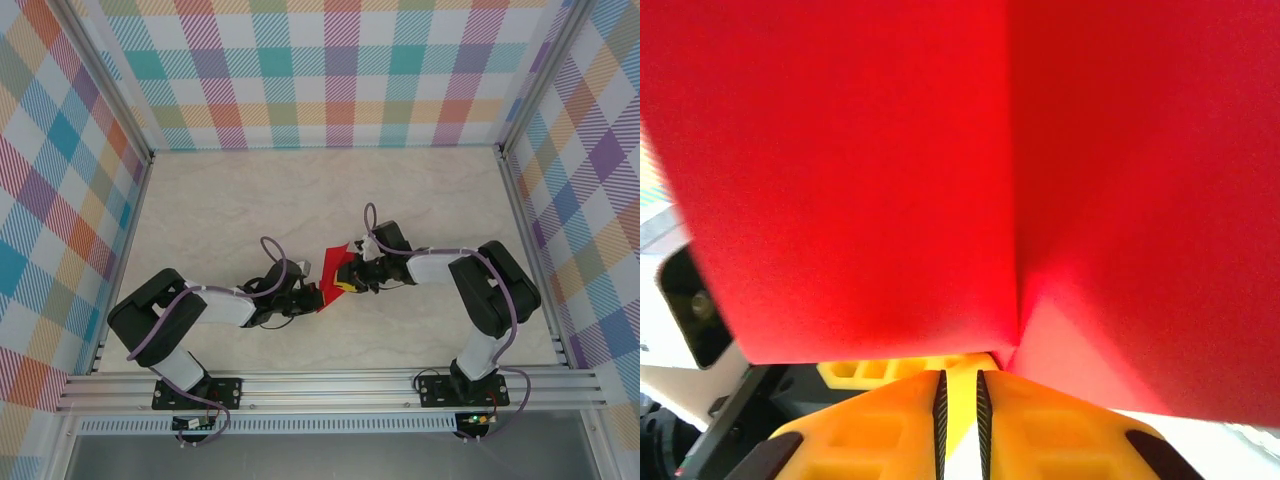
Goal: Fold a paper plane with a square sheet of paper (pick it up from the middle)
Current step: Fourth fold the wing at the center of the table.
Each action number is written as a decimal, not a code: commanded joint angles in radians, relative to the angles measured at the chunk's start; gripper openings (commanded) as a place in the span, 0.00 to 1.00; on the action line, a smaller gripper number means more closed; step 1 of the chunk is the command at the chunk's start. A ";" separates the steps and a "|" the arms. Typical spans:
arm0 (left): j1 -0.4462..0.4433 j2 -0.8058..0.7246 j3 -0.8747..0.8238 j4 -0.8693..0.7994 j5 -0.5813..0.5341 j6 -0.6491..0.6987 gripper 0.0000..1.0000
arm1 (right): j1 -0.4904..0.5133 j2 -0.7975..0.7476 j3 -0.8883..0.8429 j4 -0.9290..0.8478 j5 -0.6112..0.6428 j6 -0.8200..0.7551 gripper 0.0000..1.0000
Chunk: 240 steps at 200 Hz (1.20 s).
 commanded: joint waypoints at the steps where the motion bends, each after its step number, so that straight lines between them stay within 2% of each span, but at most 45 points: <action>1: 0.023 0.019 -0.015 0.013 0.021 -0.011 0.02 | 0.006 0.013 0.042 0.047 -0.025 0.010 0.18; 94: 0.054 0.042 -0.010 0.026 0.093 -0.014 0.02 | 0.008 0.103 0.094 0.071 -0.020 0.034 0.18; 128: 0.071 0.055 -0.005 0.023 0.120 -0.014 0.02 | 0.007 0.127 0.125 -0.029 0.076 0.030 0.18; 153: 0.087 0.065 0.004 0.006 0.149 -0.011 0.02 | 0.007 0.144 0.118 -0.040 0.116 0.047 0.18; 240: 0.156 0.160 0.039 0.067 0.332 -0.066 0.01 | 0.008 0.026 0.059 -0.057 0.112 0.000 0.20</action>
